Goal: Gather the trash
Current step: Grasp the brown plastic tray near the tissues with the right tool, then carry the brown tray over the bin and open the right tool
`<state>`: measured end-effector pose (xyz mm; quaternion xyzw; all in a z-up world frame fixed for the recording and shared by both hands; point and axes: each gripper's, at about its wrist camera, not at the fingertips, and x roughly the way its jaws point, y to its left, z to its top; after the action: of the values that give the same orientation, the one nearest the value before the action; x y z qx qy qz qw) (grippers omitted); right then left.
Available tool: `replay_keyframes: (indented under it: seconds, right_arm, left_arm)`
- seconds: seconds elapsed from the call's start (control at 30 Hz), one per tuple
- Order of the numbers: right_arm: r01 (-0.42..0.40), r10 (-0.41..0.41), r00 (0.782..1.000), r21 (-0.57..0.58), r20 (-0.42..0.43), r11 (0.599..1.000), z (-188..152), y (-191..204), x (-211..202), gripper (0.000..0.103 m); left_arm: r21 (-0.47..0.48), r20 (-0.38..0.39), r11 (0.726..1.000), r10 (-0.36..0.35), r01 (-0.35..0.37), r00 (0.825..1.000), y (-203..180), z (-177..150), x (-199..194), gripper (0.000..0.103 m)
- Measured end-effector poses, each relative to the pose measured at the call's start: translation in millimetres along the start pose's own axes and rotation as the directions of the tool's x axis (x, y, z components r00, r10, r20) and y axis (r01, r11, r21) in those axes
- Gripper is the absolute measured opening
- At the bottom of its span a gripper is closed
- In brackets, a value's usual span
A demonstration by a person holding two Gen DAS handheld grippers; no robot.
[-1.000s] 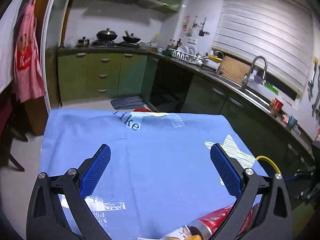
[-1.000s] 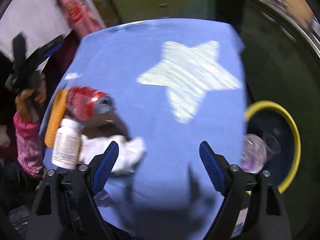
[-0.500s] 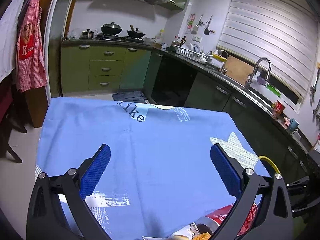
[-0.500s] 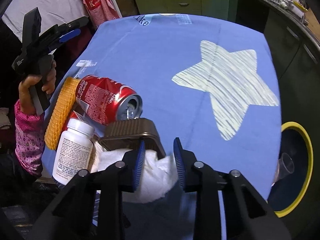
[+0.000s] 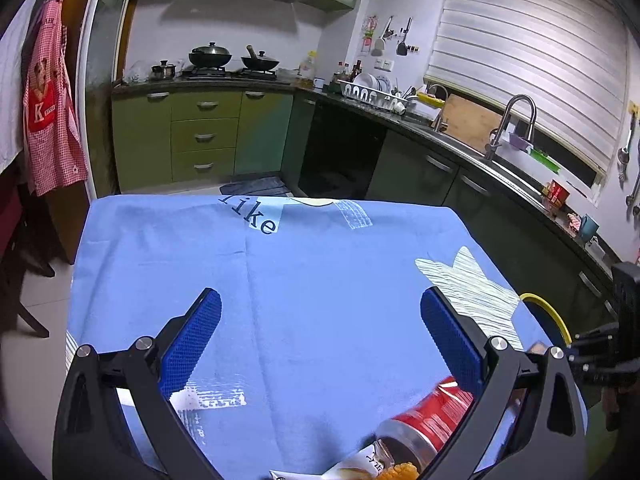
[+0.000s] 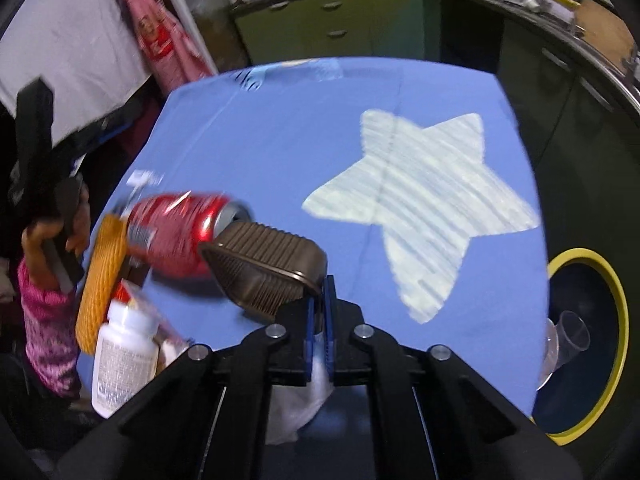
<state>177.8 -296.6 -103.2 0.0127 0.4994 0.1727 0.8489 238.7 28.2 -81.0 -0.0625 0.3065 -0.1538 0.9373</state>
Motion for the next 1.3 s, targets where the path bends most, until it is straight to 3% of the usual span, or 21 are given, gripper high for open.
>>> replay_keyframes:
  seconds: [0.37,0.53,0.6,0.8,0.97,1.17,1.2,1.3]
  right_arm:
    - [0.062,-0.068,0.994,0.077,0.081,0.995,6.7,-31.5,-33.1,0.005]
    - [0.153,-0.173,0.978,0.16,0.119,0.975,-8.9,-68.3,-74.5,0.005]
    - [0.219,-0.248,0.961,0.217,0.118,0.951,-19.8,-93.6,-92.8,0.005]
    - [0.37,-0.402,0.915,0.358,0.018,0.858,-56.3,-164.6,-111.3,0.005]
    - [0.414,-0.426,0.902,0.435,-0.076,0.8,-78.2,-210.6,-96.5,0.005]
    - [0.438,-0.425,0.895,0.463,-0.139,0.771,-85.9,-240.6,-73.6,0.005]
    - [0.446,-0.426,0.891,0.462,-0.153,0.766,-86.8,-244.7,-70.2,0.008]
    - [0.462,-0.438,0.883,0.476,-0.168,0.749,-85.6,-250.5,-63.4,0.031]
  left_arm:
    - [0.003,-0.003,1.0,0.006,-0.006,1.0,-3.2,1.0,1.6,0.098]
    - [0.001,0.001,1.0,0.008,-0.008,1.0,-3.9,1.3,1.2,0.098]
    - [0.001,0.002,1.0,0.005,-0.005,1.0,-4.0,1.1,0.8,0.098]
    - [0.012,0.006,1.0,0.002,-0.002,1.0,-7.0,0.0,-1.1,0.098]
    - [0.018,-0.002,1.0,0.003,-0.003,1.0,-8.2,-1.1,1.1,0.098]
    - [0.025,-0.014,1.0,0.004,-0.004,1.0,-9.0,-2.1,4.6,0.098]
    - [0.026,-0.015,1.0,0.005,-0.004,1.0,-9.1,-2.0,5.3,0.098]
    - [0.027,-0.017,1.0,0.004,-0.003,1.0,-8.7,-1.9,6.2,0.098]
